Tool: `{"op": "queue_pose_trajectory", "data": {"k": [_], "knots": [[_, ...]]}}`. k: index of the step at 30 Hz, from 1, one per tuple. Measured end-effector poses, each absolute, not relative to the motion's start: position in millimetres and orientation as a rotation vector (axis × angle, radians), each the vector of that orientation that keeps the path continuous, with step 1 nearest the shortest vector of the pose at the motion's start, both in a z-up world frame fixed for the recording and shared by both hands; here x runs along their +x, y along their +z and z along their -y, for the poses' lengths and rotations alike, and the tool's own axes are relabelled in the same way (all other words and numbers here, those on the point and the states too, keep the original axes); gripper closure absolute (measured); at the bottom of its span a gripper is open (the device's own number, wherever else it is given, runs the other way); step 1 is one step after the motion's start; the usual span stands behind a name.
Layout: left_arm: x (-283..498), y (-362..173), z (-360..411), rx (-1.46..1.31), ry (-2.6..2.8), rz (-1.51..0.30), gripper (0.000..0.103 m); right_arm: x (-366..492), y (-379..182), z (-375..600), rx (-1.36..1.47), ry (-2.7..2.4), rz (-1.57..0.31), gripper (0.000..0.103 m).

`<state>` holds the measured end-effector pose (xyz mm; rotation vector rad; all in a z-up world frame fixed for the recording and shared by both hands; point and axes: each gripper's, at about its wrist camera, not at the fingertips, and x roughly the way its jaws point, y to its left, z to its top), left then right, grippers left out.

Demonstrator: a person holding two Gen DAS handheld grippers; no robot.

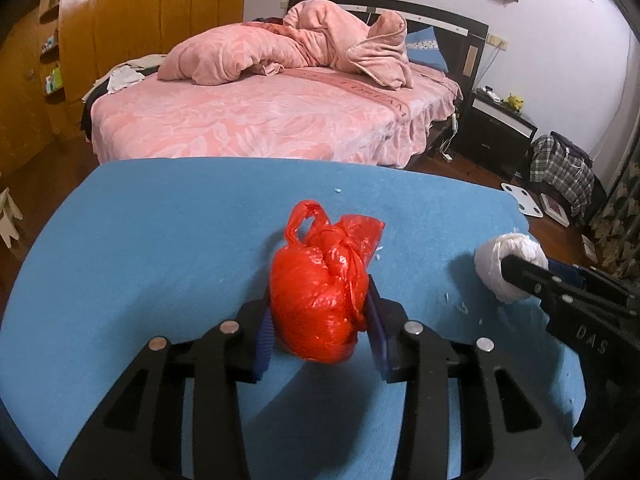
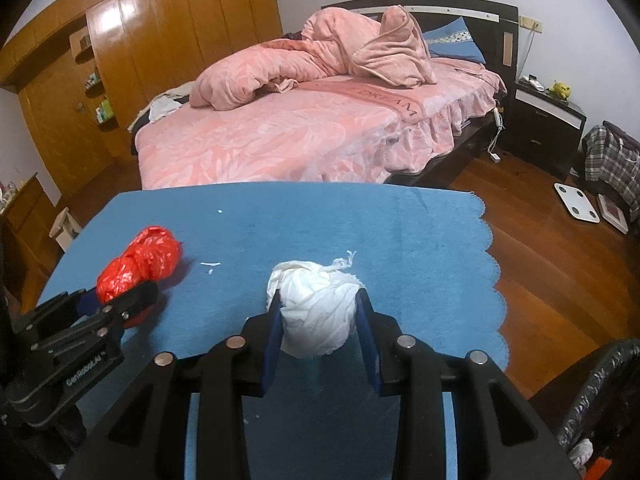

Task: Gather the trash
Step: 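Grasp the red plastic bag with the left tool while the right tool grasps the white bag, then carry the red and white plastic bags over the trash bin with both tools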

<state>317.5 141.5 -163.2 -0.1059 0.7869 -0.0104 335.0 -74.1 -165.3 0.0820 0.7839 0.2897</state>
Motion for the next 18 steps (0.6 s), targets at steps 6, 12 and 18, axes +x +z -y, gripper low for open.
{"op": "queue_pose_trajectory", "data": {"k": [6, 12, 18], "knots": [[297, -151, -148, -0.104, 0.022, -0.762, 0.065, 323, -161, 72, 0.088, 0.312, -0.774, 0.068], [281, -140, -146, -0.1, 0.035, -0.738, 0.065, 311, -161, 72, 0.084, 0.321, -0.775, 0.069], [271, -128, -143, -0.104, 0.034, -0.723, 0.065, 301, -152, 75, 0.094, 0.334, -0.767, 0.068]]}}
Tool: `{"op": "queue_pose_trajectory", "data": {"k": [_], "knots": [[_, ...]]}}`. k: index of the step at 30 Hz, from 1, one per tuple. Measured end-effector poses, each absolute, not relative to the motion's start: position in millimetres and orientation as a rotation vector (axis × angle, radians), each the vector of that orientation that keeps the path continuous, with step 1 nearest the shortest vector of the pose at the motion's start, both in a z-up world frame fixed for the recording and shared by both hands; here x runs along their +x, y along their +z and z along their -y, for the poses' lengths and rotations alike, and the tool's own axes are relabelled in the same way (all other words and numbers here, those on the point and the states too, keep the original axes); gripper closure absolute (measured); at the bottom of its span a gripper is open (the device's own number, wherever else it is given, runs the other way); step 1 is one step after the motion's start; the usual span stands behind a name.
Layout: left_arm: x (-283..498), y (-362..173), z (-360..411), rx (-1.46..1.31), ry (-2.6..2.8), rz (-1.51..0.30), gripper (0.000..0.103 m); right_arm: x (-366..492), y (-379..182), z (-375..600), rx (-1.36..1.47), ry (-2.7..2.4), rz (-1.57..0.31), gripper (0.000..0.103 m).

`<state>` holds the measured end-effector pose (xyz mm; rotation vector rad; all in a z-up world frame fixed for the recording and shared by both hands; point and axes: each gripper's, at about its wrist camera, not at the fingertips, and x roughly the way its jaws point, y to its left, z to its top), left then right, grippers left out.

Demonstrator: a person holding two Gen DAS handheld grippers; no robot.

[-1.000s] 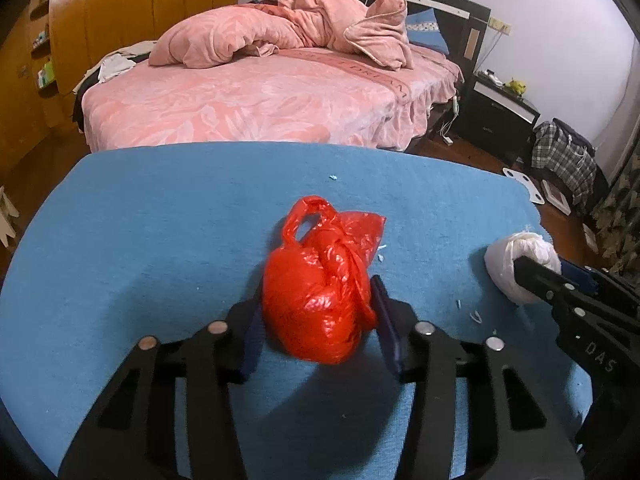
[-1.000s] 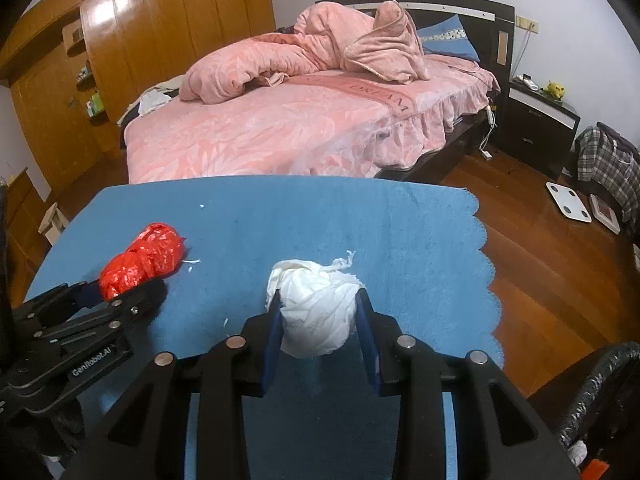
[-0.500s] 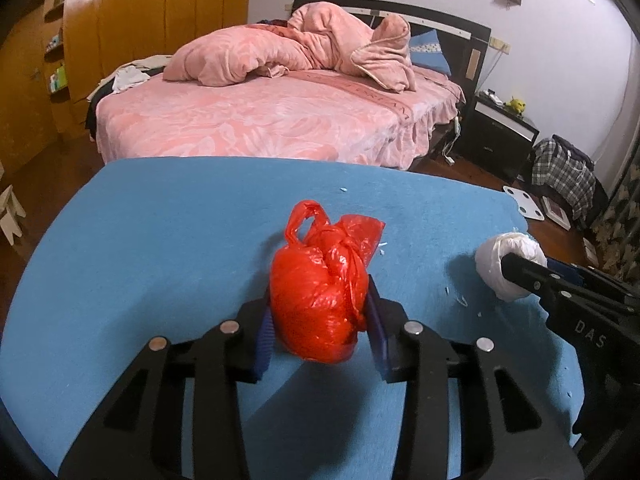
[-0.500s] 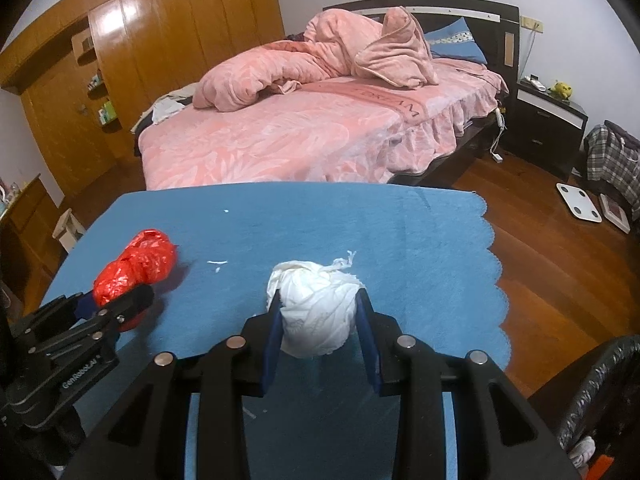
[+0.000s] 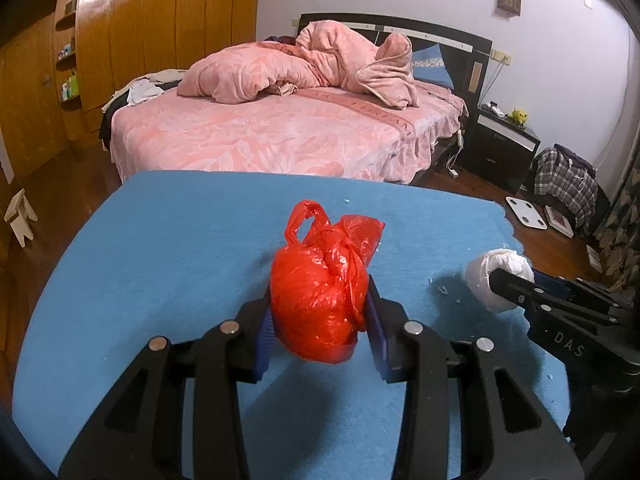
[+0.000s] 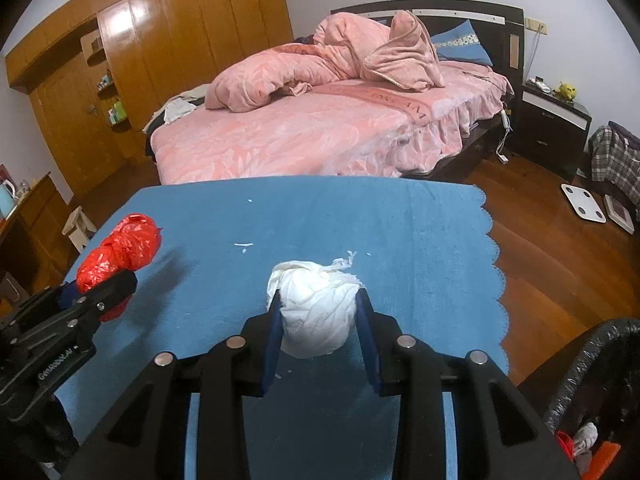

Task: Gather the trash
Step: 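Carry the red and white plastic bags over the trash bin with both tools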

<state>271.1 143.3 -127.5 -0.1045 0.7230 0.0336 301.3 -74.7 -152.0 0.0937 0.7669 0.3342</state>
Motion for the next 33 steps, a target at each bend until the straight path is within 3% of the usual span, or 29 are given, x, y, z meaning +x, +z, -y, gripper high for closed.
{"op": "queue_pose_trajectory", "data": {"k": [33], "knots": [[134, -48, -82, -0.114, -0.015, -0.611, 0.065, 151, -57, 139, 0.093, 0.422, -0.584, 0.068]]}}
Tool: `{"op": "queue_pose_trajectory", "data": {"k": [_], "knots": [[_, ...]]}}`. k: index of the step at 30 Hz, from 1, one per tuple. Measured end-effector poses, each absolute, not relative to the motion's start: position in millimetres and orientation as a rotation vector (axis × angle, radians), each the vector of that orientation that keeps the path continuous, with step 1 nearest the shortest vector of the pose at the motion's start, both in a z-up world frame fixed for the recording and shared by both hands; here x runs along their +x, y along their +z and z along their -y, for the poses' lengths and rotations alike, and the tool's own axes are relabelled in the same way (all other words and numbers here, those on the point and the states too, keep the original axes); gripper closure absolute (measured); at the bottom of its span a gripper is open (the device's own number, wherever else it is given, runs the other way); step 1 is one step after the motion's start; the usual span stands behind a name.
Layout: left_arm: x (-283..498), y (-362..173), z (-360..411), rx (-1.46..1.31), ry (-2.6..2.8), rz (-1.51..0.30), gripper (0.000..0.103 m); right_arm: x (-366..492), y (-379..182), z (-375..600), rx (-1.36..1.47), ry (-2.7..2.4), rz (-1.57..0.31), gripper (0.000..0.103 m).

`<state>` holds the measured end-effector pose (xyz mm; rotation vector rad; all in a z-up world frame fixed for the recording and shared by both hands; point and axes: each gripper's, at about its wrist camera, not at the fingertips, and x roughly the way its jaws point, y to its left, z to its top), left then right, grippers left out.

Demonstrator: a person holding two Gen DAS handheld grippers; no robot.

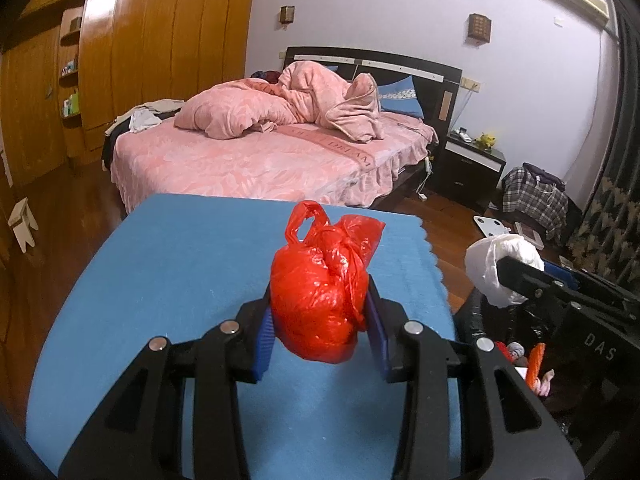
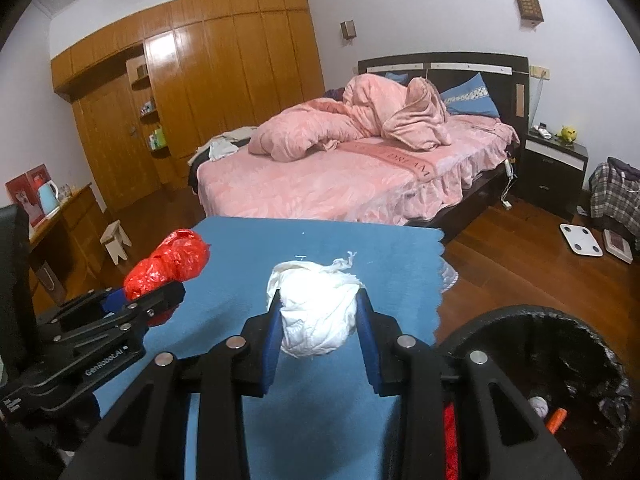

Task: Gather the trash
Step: 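Carry the red and white plastic bags over the trash bin with both tools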

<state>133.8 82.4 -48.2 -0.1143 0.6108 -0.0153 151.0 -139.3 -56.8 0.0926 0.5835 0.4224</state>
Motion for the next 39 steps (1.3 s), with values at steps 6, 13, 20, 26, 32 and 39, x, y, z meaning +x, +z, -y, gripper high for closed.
{"op": "queue_pose_trajectory", "data": {"k": [6, 13, 20, 26, 32, 39], "knots": [[113, -37, -61, -0.092, -0.042, -0.591, 0.065, 129, -47, 155, 0.104, 0.422, -0.563, 0.069], [89, -26, -33, -0.074, -0.087, -0.57, 0.065, 98, -32, 171, 0.089, 0.41, -0.512, 0.069], [71, -14, -5, -0.045, -0.143, -0.539, 0.065, 73, -23, 197, 0.101, 0.364, -0.481, 0.068], [63, -10, 19, -0.022, -0.189, -0.524, 0.065, 60, -24, 226, 0.113, 0.306, -0.474, 0.068], [64, -10, 43, -0.002, -0.228, -0.524, 0.065, 53, -25, 256, 0.129, 0.243, -0.465, 0.068], [71, -15, 69, 0.015, -0.284, -0.531, 0.065, 48, -29, 288, 0.135, 0.181, -0.461, 0.068]]}}
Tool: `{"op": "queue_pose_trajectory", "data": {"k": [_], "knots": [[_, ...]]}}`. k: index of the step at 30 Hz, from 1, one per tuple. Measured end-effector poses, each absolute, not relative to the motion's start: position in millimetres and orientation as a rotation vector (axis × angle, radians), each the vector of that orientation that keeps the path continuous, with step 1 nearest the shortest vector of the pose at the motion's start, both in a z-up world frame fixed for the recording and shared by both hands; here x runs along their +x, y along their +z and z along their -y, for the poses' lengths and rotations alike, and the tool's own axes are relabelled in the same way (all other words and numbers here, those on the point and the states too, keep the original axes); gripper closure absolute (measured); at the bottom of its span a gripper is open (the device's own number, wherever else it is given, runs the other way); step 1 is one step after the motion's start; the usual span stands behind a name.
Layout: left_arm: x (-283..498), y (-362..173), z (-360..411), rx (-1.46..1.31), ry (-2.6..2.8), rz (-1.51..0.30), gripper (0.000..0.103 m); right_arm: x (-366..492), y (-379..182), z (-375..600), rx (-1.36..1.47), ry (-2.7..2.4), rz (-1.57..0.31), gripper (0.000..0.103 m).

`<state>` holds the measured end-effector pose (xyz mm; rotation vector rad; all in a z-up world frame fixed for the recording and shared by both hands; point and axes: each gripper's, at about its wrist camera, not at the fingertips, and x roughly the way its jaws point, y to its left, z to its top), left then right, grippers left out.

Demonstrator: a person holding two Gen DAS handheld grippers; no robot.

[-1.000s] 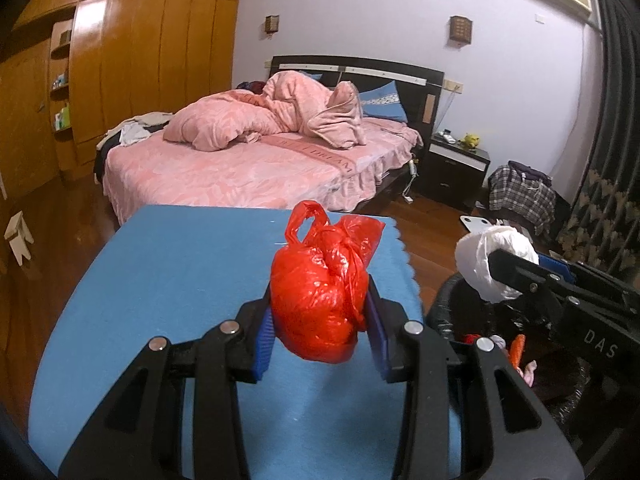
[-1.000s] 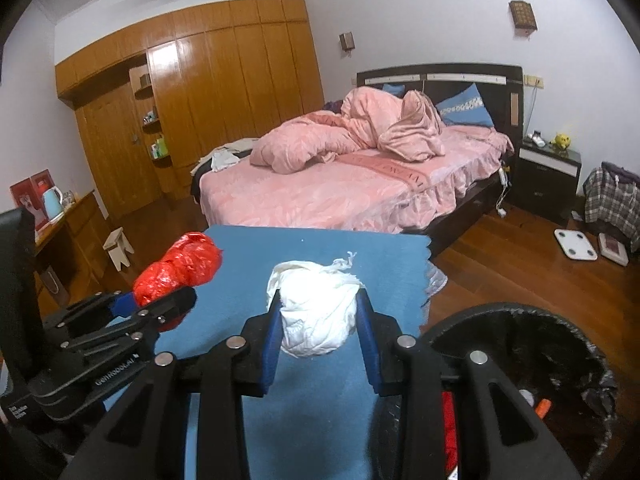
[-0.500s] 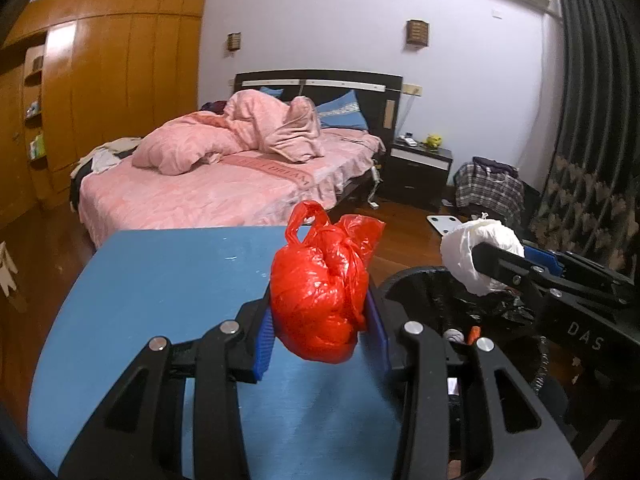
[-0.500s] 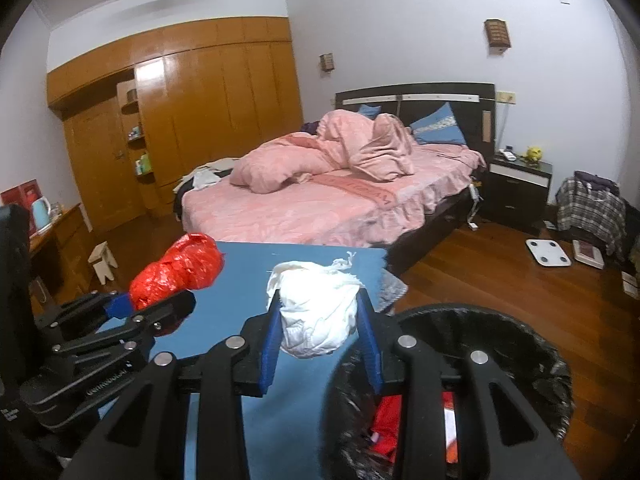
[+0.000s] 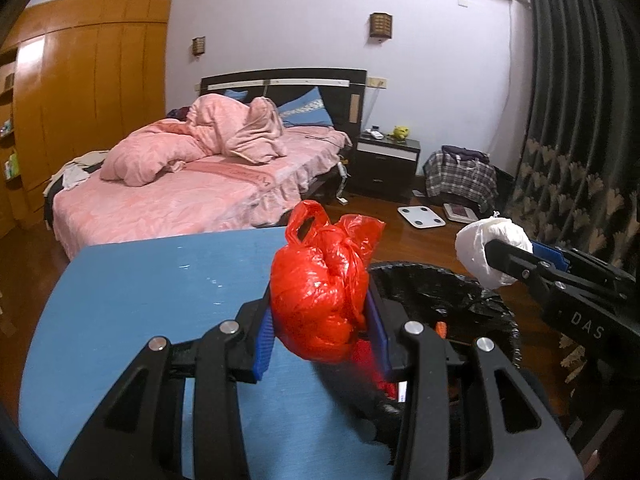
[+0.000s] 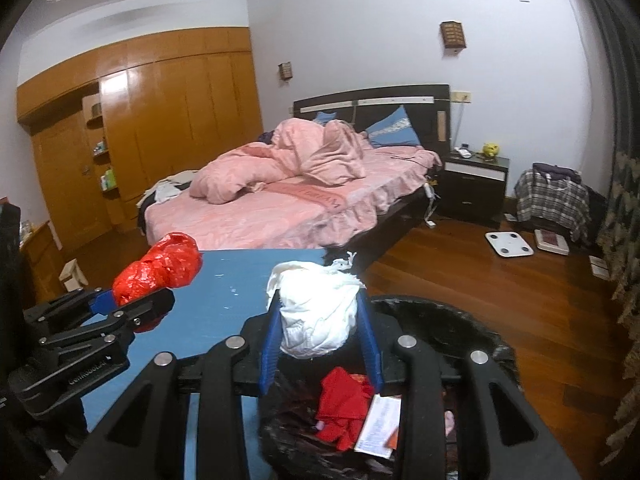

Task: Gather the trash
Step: 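Carry the red and white plastic bags over the trash bin with both tools, then open both tools over the bin, dropping the red and white bags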

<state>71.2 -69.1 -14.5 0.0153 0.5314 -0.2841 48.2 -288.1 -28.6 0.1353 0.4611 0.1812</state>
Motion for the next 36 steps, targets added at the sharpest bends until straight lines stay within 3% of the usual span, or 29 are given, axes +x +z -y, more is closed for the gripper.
{"op": "queue_pose_trajectory", "data": {"k": [26, 33, 36], "knots": [[127, -65, 172, 0.095, -0.466, -0.608, 0.062, 64, -76, 372, 0.158, 0.02, -0.552, 0.067], [140, -77, 178, 0.084, -0.494, -0.634, 0.05, 78, -90, 380, 0.156, 0.001, -0.582, 0.059], [142, -80, 179, 0.074, -0.503, -0.64, 0.039, 82, -93, 383, 0.161, -0.005, -0.588, 0.051]]}}
